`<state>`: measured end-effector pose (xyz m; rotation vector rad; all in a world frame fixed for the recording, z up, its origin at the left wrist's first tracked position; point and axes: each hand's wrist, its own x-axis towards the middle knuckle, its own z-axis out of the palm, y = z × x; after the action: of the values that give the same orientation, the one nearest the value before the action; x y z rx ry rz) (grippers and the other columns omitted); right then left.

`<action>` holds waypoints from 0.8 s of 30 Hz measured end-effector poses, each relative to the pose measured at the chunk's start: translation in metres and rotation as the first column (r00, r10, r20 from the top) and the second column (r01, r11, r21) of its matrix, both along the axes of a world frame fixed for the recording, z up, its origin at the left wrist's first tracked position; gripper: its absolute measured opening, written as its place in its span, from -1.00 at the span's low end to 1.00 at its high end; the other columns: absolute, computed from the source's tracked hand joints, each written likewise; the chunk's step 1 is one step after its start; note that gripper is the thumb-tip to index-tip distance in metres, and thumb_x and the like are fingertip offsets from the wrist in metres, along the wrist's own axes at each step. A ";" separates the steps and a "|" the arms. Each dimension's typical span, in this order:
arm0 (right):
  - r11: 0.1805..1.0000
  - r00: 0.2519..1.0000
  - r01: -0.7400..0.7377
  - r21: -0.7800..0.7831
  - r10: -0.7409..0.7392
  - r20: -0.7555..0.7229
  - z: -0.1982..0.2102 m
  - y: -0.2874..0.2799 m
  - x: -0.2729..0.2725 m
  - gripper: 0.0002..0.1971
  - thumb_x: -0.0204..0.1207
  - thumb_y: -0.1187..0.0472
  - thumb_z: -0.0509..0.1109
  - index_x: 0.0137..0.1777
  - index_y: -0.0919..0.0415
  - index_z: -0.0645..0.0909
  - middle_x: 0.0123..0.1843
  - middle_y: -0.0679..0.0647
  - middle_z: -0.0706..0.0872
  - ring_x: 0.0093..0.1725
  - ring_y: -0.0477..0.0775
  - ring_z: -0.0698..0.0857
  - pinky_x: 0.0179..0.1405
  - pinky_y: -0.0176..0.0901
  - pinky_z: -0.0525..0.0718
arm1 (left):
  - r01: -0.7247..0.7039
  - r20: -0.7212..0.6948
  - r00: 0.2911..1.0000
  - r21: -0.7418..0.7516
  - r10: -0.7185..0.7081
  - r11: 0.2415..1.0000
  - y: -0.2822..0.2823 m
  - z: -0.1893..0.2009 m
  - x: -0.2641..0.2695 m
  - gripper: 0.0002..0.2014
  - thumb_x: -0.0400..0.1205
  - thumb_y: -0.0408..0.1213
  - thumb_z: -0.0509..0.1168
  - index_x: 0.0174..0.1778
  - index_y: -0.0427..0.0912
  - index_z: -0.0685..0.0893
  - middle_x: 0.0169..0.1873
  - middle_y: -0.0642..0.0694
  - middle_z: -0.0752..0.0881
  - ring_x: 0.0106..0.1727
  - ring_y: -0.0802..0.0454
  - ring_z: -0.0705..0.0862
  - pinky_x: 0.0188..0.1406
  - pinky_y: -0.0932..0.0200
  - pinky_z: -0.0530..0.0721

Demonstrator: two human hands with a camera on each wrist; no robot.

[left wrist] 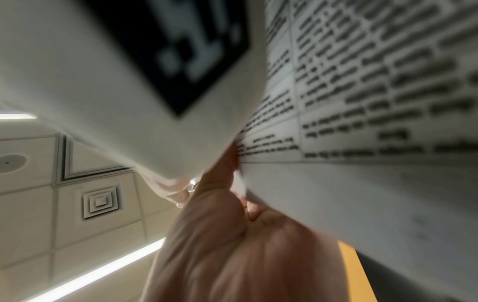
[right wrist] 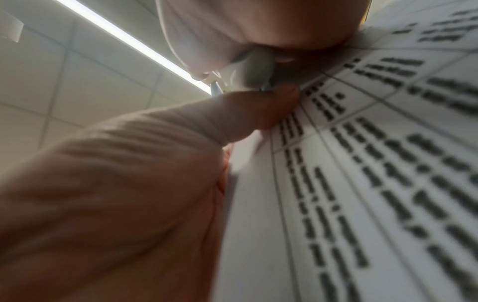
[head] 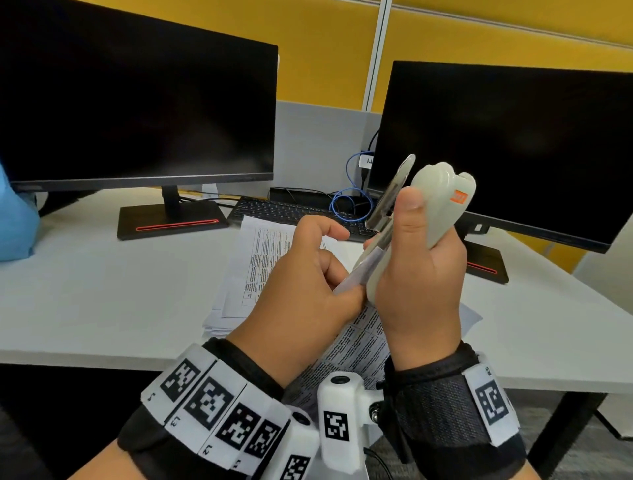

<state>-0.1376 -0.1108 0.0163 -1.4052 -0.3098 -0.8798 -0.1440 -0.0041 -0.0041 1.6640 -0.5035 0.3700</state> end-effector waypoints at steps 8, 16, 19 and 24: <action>0.999 0.998 -0.027 -0.029 0.025 -0.049 0.006 -0.006 0.004 -0.68 0.44 -0.24 0.34 -0.19 0.02 0.61 -0.43 -0.26 0.66 -0.32 -0.26 0.67 -0.32 -0.40 0.60 | 0.006 -0.006 1.000 0.033 -0.006 0.999 -0.002 -0.005 0.002 -0.69 0.50 -0.26 0.49 -0.03 0.12 0.50 -0.49 -0.04 0.66 -0.46 0.04 0.62 -0.31 -0.06 0.69; 0.980 0.998 0.036 0.195 -0.024 -0.064 0.010 -0.028 0.007 -0.50 0.39 -0.41 0.23 -0.04 0.00 0.65 -0.20 -0.11 0.74 -0.07 -0.03 0.77 0.03 0.00 0.72 | -0.017 0.182 0.983 0.013 0.014 1.000 0.018 -0.015 0.012 -0.66 0.42 -0.65 0.44 -0.37 -0.05 0.77 -0.25 0.01 0.69 -0.18 0.15 0.68 -0.21 0.31 0.65; 0.968 0.997 0.060 0.245 -0.046 -0.063 0.012 -0.036 0.007 -0.53 0.38 -0.40 0.25 -0.04 -0.02 0.65 -0.19 -0.12 0.75 -0.01 0.03 0.78 0.14 0.11 0.72 | 0.024 0.240 0.970 0.019 -0.027 1.000 0.021 -0.018 0.013 -0.74 0.35 -0.60 0.44 -0.42 -0.09 0.74 -0.20 0.00 0.69 -0.15 0.21 0.68 -0.17 0.39 0.61; 0.962 0.995 0.077 0.264 -0.057 -0.083 0.011 -0.040 0.005 -0.50 0.36 -0.40 0.24 -0.01 0.00 0.62 -0.20 -0.05 0.74 0.01 0.15 0.78 0.19 0.25 0.72 | 0.024 0.265 0.964 0.019 -0.028 1.000 0.022 -0.021 0.015 -0.72 0.30 -0.63 0.43 -0.41 -0.10 0.73 -0.23 -0.05 0.71 -0.16 0.21 0.72 -0.16 0.38 0.63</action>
<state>-0.1323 -0.1506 0.0269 -1.1996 -0.0824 -0.8866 -0.1294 0.0177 -0.0247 1.6295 -0.7285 0.5758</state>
